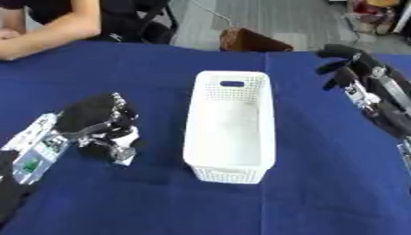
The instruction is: Pick up objects on the table and place them in the box.
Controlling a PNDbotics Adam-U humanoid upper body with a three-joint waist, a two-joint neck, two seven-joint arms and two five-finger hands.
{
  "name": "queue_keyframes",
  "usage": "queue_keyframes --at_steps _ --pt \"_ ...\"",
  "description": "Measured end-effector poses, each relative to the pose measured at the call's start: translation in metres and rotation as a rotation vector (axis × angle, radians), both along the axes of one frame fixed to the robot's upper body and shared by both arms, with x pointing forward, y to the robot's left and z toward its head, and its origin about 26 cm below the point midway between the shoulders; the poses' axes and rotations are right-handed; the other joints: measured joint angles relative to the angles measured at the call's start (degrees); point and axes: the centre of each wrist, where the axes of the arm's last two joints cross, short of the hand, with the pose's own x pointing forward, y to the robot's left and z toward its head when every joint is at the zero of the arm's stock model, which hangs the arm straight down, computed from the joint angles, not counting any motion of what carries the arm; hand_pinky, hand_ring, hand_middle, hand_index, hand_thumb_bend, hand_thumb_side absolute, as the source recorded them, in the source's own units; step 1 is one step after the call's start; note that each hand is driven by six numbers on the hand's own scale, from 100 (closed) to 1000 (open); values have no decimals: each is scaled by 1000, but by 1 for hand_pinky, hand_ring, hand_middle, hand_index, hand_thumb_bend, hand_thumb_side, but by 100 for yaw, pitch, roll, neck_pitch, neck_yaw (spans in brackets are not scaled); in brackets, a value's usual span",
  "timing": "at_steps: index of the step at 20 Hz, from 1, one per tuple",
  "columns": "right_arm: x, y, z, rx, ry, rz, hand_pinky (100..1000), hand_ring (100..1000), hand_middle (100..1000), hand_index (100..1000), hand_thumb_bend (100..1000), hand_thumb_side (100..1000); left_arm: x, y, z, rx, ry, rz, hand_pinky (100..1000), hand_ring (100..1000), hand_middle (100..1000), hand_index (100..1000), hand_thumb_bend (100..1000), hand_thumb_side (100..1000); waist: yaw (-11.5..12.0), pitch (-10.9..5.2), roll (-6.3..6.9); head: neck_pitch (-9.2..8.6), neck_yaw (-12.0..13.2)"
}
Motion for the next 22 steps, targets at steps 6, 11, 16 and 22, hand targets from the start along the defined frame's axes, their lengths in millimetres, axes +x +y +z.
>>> queue_keyframes --at_steps 6,11,16,22 --pt "0 0 0 1 -1 0 621 770 856 946 122 831 0 -1 2 5 41 -25 100 100 100 100 100 466 3 0 -2 0 0" --pt "0 0 0 1 -2 0 620 770 856 946 122 830 -2 -7 6 47 58 -61 100 100 100 100 100 426 0 0 0 0 1" --pt "0 0 0 0 0 0 618 770 855 946 123 830 -8 -22 28 117 26 -129 100 100 100 100 100 379 7 -2 63 7 3" --pt "0 -1 -5 -10 14 2 618 770 856 946 125 829 -25 -42 93 164 -129 -236 100 100 100 100 100 343 38 -137 198 36 55"
